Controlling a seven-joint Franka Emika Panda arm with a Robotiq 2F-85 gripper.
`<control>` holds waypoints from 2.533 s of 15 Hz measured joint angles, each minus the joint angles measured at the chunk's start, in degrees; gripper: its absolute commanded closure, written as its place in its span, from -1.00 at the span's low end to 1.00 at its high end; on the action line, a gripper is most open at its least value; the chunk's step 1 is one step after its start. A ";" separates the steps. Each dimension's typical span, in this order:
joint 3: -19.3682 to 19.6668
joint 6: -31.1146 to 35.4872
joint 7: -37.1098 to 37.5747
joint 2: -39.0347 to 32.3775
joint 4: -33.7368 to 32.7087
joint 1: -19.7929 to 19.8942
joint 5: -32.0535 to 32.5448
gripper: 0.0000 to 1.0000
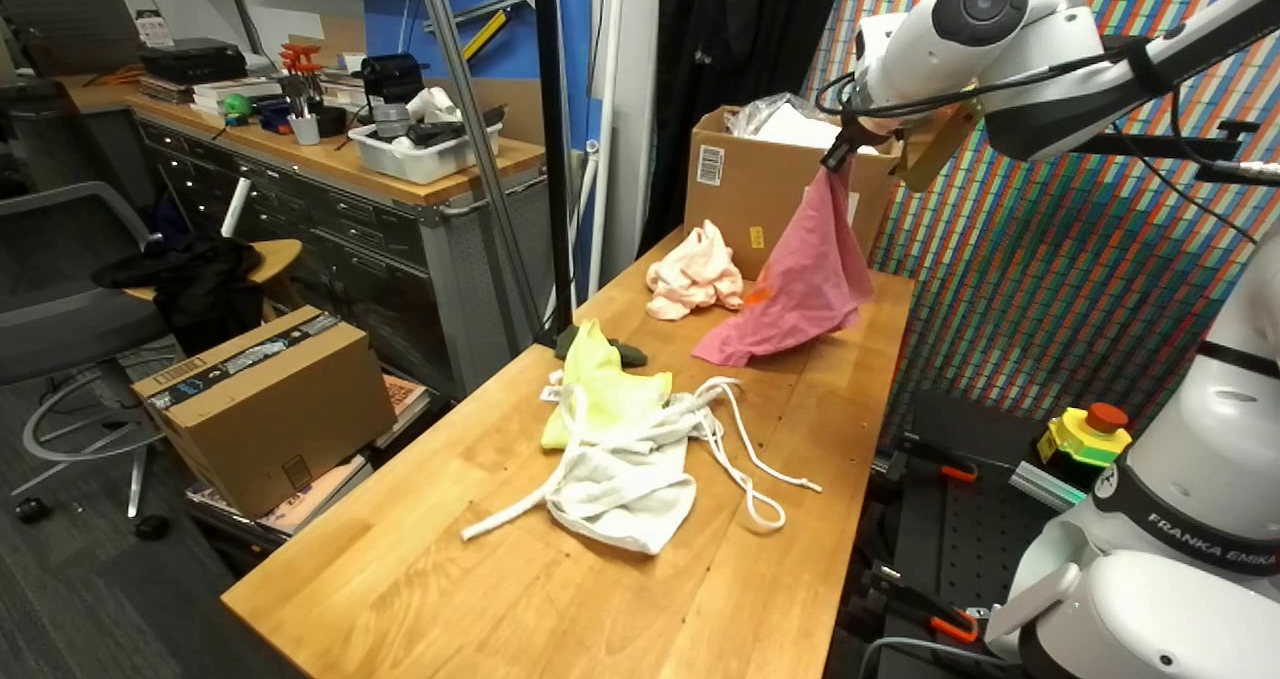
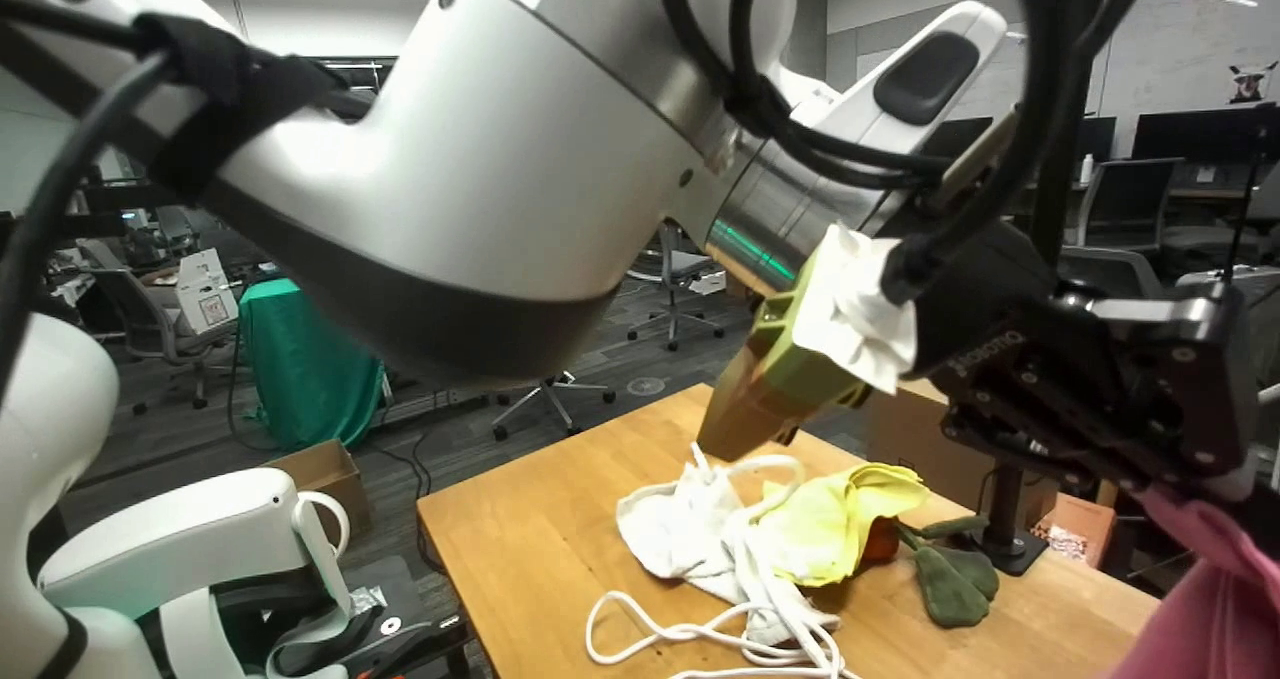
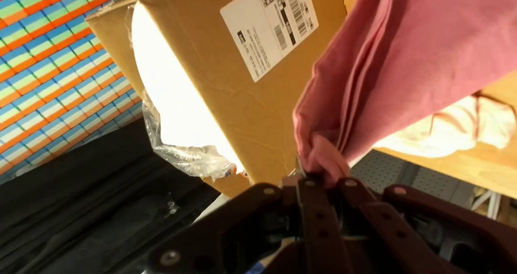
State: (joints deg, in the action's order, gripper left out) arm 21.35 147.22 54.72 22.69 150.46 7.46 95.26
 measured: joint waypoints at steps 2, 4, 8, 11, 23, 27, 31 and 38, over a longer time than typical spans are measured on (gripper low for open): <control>-0.75 -1.89 -2.28 0.01 1.42 0.89 -0.02 0.91; -1.86 -5.51 -3.59 0.01 2.49 1.56 0.00 0.91; -4.30 -14.85 -3.86 0.02 3.85 2.10 0.81 0.91; -5.76 -21.33 -3.88 0.02 4.69 2.11 1.52 0.91; -8.57 -27.23 -0.31 -3.99 6.28 -0.17 5.28 0.22; -8.87 -27.28 1.71 -6.57 5.43 -0.84 5.28 -0.41; -8.99 -27.26 2.57 -8.40 4.29 -0.97 5.28 -1.00; -9.21 -17.93 2.57 -8.86 3.98 -2.32 4.93 -1.00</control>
State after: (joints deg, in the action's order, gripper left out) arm 12.15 129.29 57.29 13.83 154.44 5.14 100.19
